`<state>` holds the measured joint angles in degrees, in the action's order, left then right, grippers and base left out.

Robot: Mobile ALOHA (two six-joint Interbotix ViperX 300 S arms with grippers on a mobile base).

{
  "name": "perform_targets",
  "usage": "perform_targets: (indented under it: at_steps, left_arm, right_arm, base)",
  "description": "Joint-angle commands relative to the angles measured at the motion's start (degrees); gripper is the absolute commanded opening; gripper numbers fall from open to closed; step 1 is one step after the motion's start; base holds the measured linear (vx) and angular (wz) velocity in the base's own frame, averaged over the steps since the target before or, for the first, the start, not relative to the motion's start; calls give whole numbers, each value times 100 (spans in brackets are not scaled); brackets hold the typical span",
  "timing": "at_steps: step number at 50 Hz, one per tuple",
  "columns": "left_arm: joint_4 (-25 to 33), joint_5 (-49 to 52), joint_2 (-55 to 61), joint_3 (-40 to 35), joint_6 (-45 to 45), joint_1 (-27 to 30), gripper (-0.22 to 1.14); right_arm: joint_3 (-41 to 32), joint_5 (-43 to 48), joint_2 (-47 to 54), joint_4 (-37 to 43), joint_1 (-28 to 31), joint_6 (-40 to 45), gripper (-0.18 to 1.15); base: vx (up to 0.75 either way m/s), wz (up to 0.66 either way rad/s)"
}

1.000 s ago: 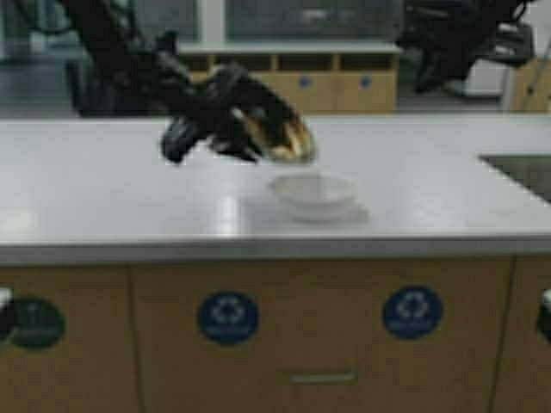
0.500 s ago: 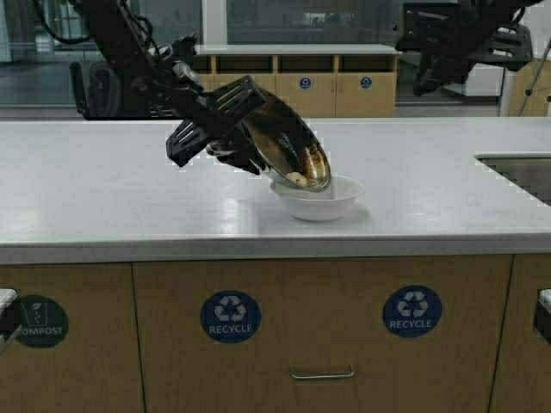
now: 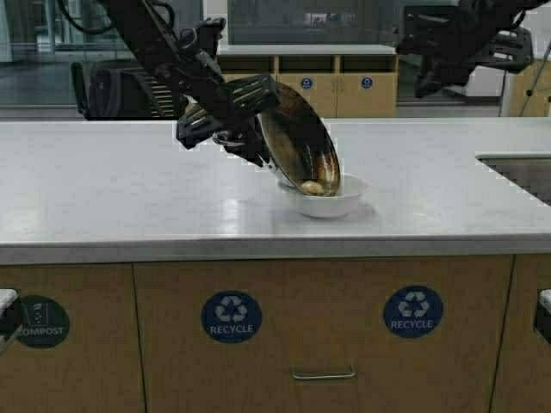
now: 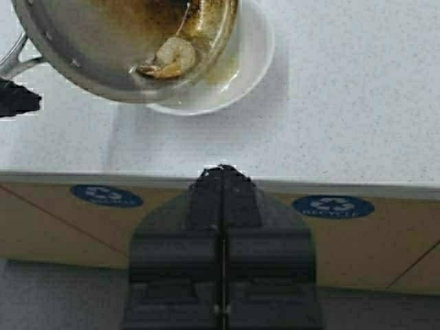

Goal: Add oil to the pan and cook the shrimp and serve it

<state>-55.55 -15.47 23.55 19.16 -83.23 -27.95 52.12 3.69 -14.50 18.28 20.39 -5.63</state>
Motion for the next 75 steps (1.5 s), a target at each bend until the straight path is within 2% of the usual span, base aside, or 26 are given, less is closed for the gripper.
perform_targets:
  at_steps: [1, 38, 54, 75]
  left_arm:
    - [26, -44, -185, -334, 185, -26, 3]
    - [18, 343, -316, -835, 1037, -211, 3]
    - [26, 686, -299, -1020, 1925, -308, 3]
    - [-35, 958, -334, -1107, 2602, -457, 4]
  right_arm:
    - [-70, 62, -35, 18, 9, 0, 7]
    - [-53, 167, -35, 18, 9, 0, 7]
    - [-44, 264, 26, 9, 9, 9, 7]
    - [-26, 308, 35, 26, 9, 88, 7]
  base:
    - [0, 0]
    - [0, 0]
    - [0, 0]
    - [0, 0]
